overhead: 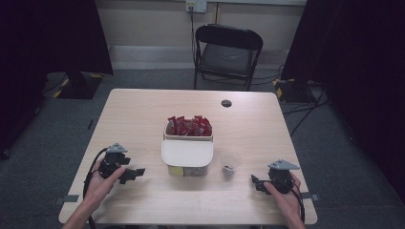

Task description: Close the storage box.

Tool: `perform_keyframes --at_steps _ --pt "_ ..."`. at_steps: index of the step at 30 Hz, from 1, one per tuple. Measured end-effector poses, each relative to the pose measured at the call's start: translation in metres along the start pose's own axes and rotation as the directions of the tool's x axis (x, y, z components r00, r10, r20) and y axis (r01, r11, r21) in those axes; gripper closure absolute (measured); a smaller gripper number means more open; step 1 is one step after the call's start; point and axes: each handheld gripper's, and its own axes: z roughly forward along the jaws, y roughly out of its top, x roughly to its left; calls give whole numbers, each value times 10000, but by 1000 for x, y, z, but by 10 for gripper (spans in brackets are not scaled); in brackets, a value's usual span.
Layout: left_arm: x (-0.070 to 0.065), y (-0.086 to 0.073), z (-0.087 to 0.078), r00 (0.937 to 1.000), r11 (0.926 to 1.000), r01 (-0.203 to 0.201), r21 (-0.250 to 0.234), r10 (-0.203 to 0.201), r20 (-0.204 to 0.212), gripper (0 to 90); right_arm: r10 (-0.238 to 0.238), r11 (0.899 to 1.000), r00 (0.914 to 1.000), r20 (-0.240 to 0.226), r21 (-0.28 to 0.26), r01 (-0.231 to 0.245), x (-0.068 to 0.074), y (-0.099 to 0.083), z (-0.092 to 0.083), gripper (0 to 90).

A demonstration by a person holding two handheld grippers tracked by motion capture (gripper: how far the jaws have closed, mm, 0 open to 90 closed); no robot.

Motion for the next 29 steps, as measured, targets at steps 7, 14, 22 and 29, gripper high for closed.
perform_keyframes --at_steps 7,14,22,29 --pt "3 -10 6 9986 9993 -267 260 278 -451 159 -4 10000 10000 3 1 4 0 0 0 122" --pt "-4 -19 12 9842 9949 -987 -230 942 -1498 129 -1 10000 10000 -1 -7 1 0 0 0 123" --pt "4 -24 16 9823 9916 -1104 -681 984 -1595 0 -1 10000 10000 1 -8 1 0 0 0 123" --pt "4 -24 17 9831 9915 -1102 -698 984 -1544 0 -2 10000 10000 3 -10 2 0 0 0 123"
